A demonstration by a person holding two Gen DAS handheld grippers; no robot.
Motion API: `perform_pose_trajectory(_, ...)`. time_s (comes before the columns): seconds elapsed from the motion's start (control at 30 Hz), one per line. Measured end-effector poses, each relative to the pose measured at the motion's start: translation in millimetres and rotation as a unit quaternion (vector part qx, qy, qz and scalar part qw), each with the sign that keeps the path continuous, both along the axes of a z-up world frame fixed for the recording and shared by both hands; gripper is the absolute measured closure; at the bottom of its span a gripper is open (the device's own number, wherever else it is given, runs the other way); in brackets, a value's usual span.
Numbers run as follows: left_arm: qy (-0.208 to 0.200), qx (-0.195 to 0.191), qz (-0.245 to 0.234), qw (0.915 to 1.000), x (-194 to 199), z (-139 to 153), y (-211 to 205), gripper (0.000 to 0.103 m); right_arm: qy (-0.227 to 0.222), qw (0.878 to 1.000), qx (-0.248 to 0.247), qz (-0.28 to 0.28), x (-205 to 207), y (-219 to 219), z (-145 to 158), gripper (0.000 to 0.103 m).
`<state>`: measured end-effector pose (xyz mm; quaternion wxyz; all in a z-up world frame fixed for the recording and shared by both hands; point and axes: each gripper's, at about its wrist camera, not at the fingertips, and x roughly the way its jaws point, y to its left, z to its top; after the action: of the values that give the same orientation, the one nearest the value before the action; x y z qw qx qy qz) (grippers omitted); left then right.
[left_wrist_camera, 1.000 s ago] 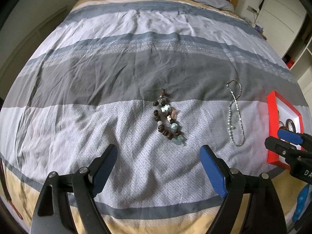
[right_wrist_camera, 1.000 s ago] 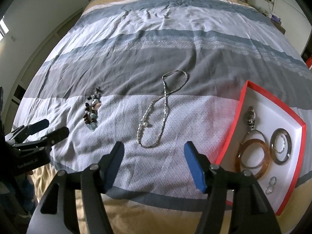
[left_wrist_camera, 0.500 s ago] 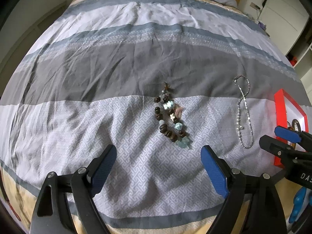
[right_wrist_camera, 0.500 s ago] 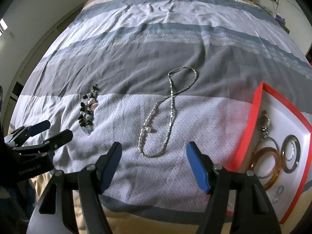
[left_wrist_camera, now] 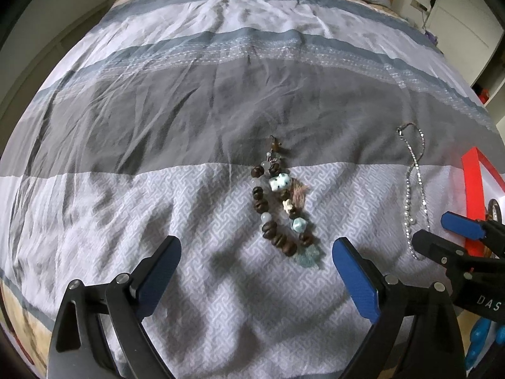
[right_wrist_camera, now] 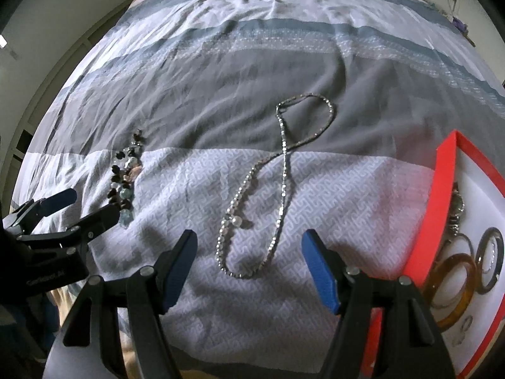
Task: Organize jewelry
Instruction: 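Grasp the brown beaded bracelet with the left tool while the right tool grasps the silver necklace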
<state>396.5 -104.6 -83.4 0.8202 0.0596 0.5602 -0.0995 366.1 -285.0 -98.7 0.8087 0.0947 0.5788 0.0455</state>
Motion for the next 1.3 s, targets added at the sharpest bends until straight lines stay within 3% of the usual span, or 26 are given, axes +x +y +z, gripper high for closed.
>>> perform_pose_trajectory(0.67,-0.003,0.015,-0.005,0.9999,23.8,-28.6,-16.0,0.008,0.013,1.0,0.008,-0.007,12.5,-0.6,-19.5,0.04)
perform_pose_trajectory(0.87,-0.002,0.011,-0.002,0.9999,29.1,-32.7,-17.2,0.008,0.012,1.0,0.012,-0.015,12.9,-9.5,-19.3,0.056)
perform_pose_trajectory(1.2,0.007,-0.024,-0.008,0.9997,31.7,-34.9,-10.4,0.024,0.007,1.0,0.016,-0.015,20.5,-10.4,-22.8,0.072)
perform_pose_trajectory(1.3,0.012,-0.033,-0.001,0.9994,34.6,-35.4,-8.0,0.029,0.008,0.999,0.027,-0.02,23.3,-9.4,-23.4,0.084)
